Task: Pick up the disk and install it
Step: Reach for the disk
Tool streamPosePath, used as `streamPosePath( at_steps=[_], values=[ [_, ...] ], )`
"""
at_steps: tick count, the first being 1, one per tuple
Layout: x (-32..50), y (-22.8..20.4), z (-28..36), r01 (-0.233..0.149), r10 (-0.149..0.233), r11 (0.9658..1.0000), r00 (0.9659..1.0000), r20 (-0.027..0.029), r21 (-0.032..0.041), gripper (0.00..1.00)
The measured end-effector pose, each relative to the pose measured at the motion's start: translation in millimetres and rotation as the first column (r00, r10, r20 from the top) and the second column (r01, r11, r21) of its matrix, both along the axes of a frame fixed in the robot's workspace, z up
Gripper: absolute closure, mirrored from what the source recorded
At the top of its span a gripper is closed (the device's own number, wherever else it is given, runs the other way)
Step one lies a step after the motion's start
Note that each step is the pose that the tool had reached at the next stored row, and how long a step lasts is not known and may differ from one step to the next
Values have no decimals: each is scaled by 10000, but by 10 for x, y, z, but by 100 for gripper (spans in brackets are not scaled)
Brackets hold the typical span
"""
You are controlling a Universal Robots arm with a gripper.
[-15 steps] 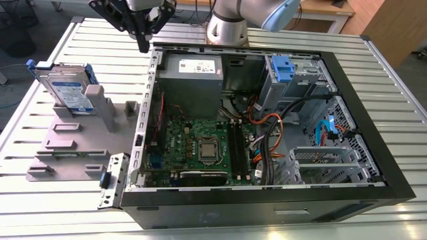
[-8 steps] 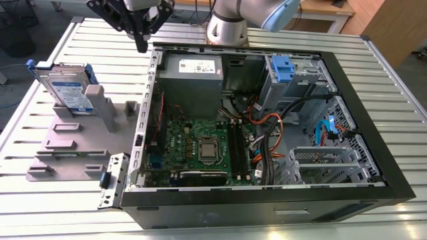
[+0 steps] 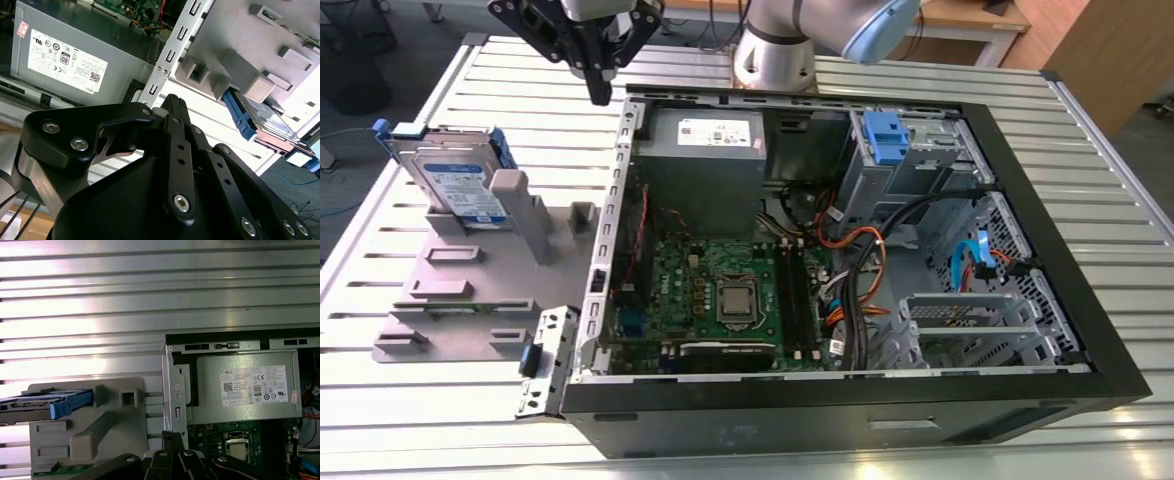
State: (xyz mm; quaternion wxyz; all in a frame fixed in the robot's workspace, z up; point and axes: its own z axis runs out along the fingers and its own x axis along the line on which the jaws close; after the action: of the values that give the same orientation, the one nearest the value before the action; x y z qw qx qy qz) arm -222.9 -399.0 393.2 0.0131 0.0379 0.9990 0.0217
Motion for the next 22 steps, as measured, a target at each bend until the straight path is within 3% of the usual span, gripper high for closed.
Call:
streamPosePath(
  at_steps=[22],
  values=[
    [-64, 0, 0, 0, 0, 10000, 10000, 0, 0, 89]
  ],
)
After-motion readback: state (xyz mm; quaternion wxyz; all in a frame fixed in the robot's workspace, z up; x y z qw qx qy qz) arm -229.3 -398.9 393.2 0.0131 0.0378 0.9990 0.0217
